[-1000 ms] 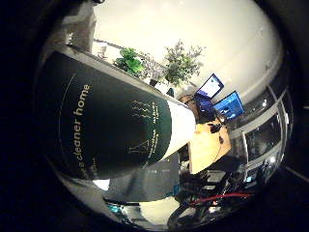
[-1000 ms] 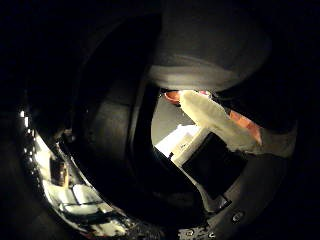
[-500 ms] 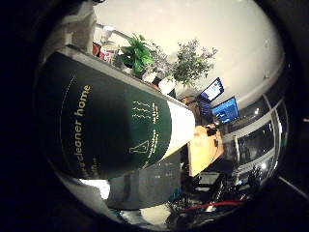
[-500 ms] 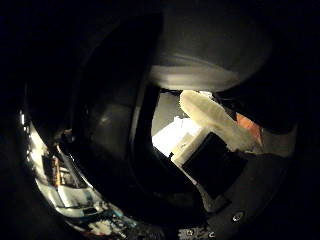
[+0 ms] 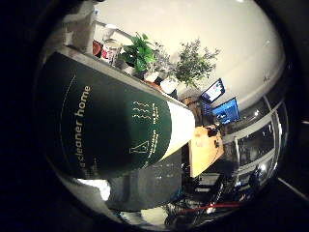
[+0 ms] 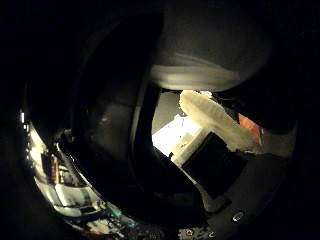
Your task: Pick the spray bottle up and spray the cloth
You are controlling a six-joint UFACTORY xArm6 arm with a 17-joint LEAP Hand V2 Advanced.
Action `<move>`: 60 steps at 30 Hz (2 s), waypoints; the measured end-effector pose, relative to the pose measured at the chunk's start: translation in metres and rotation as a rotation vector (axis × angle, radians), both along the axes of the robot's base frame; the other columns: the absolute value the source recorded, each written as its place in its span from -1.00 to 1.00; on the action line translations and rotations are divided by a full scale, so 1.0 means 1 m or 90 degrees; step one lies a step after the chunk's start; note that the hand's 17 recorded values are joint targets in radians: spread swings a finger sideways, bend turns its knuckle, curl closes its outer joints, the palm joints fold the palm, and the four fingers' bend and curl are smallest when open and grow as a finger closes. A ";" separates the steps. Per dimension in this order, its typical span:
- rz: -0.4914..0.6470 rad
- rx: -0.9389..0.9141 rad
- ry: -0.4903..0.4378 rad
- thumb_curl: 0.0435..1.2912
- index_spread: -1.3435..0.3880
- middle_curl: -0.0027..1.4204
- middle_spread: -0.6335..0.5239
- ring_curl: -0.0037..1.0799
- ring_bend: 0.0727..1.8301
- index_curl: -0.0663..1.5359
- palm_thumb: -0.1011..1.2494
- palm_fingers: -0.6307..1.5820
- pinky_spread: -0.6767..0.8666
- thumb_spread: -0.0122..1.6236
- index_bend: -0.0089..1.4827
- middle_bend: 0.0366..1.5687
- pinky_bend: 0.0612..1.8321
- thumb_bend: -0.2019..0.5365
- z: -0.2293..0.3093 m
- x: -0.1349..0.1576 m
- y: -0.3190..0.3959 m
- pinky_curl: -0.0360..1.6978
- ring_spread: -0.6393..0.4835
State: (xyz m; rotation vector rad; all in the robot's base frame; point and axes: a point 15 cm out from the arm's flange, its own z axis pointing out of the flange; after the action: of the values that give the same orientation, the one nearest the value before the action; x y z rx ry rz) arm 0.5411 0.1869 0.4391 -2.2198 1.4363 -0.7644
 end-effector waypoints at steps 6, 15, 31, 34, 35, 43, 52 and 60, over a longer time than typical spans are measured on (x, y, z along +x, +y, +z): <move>0.008 -0.022 -0.026 -0.45 0.14 0.59 -0.40 0.82 0.41 0.46 0.43 0.43 -0.41 0.37 0.34 0.46 0.28 -0.50 0.019 -0.003 -0.013 0.50 -0.41; 0.009 -0.051 0.028 -0.45 0.13 0.60 -0.40 0.83 0.40 0.46 0.42 0.43 -0.42 0.36 0.34 0.45 0.27 -0.50 -0.049 -0.018 -0.027 0.49 -0.41; 0.014 -0.033 0.032 -0.45 0.13 0.61 -0.41 0.84 0.39 0.46 0.42 0.44 -0.44 0.36 0.33 0.43 0.26 -0.51 -0.069 -0.014 -0.018 0.49 -0.41; 0.028 -0.033 0.035 -0.46 0.13 0.61 -0.41 0.84 0.39 0.46 0.42 0.44 -0.44 0.36 0.32 0.43 0.26 -0.50 -0.071 -0.014 -0.003 0.49 -0.42; 0.035 -0.026 0.036 -0.46 0.13 0.61 -0.41 0.84 0.39 0.46 0.42 0.44 -0.44 0.36 0.32 0.43 0.26 -0.50 -0.071 -0.015 0.005 0.49 -0.42; 0.034 0.133 0.074 -0.46 0.12 0.62 -0.42 0.83 0.39 0.48 0.42 0.43 -0.44 0.36 0.28 0.42 0.28 -0.50 -0.067 -0.013 0.053 0.47 -0.41; 0.066 0.320 0.069 -0.45 0.11 0.64 -0.43 0.81 0.41 0.50 0.44 0.42 -0.44 0.35 0.25 0.40 0.30 -0.50 -0.023 0.000 0.108 0.45 -0.40; 0.140 0.451 0.138 -0.45 0.10 0.65 -0.44 0.80 0.41 0.51 0.45 0.42 -0.44 0.35 0.24 0.39 0.31 -0.50 0.003 -0.016 0.154 0.44 -0.39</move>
State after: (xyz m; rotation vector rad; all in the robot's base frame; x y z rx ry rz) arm 0.5252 0.3407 0.4422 -1.8731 1.2579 0.0721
